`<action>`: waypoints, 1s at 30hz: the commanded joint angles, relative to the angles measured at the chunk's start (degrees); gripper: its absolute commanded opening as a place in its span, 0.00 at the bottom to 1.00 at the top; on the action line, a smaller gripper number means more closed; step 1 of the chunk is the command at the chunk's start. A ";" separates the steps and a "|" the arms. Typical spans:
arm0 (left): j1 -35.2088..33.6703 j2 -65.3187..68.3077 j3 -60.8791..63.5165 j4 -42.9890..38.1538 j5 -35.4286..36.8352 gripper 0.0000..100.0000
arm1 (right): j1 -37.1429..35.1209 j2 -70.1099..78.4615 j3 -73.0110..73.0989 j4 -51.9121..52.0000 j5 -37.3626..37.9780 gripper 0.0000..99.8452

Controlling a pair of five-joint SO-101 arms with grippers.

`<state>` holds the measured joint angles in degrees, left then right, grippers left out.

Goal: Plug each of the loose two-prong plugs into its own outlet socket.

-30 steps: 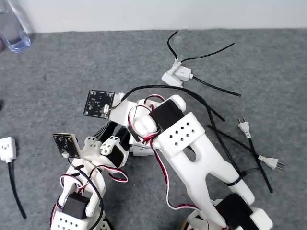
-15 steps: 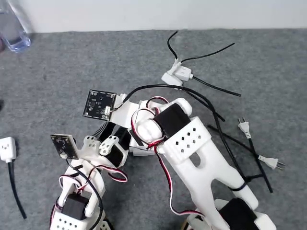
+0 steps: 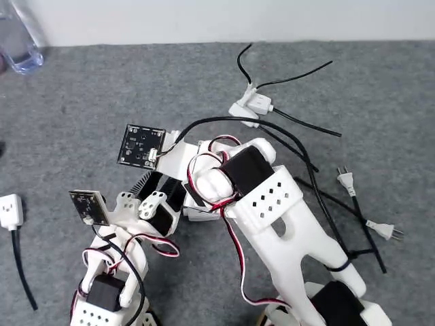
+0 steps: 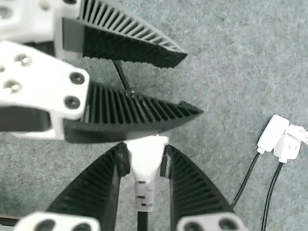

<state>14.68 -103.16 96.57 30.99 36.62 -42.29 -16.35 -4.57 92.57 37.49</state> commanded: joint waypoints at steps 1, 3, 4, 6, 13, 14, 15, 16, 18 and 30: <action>0.35 0.35 -0.04 1.05 -0.09 0.17 | -0.57 -3.91 -5.63 0.22 -0.70 0.01; 0.35 0.35 -0.04 1.05 -0.09 0.17 | -0.57 -3.91 -5.63 0.22 -0.70 0.01; 0.35 0.35 -0.04 1.05 -0.09 0.17 | -0.57 -3.91 -5.63 0.22 -0.79 0.01; 0.35 0.35 -0.04 1.05 -0.09 0.17 | -0.57 -3.91 -5.63 -0.04 -1.67 0.01; 0.35 0.35 -0.04 1.05 -0.09 0.17 | -1.36 -3.82 -5.63 -0.31 -2.29 0.01; 0.35 0.35 -0.04 1.05 -0.09 0.17 | -1.63 -3.82 -5.63 -0.31 -2.29 0.01; 0.35 0.35 -0.04 1.05 -0.09 0.17 | -1.98 -3.82 -5.63 -0.40 -2.29 0.01; 0.35 0.35 -0.04 1.05 -0.09 0.17 | -2.15 -3.82 -5.63 -0.40 -2.29 0.01; 0.35 0.35 -0.04 1.05 -0.09 0.17 | -2.15 -3.91 -5.71 -0.48 -2.37 0.01; 0.26 0.35 -0.04 1.05 -0.09 0.17 | -2.15 -3.91 -8.18 -0.31 -2.37 0.01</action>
<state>14.51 -103.16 96.75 31.16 36.70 -43.08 -17.23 -8.00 92.92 35.91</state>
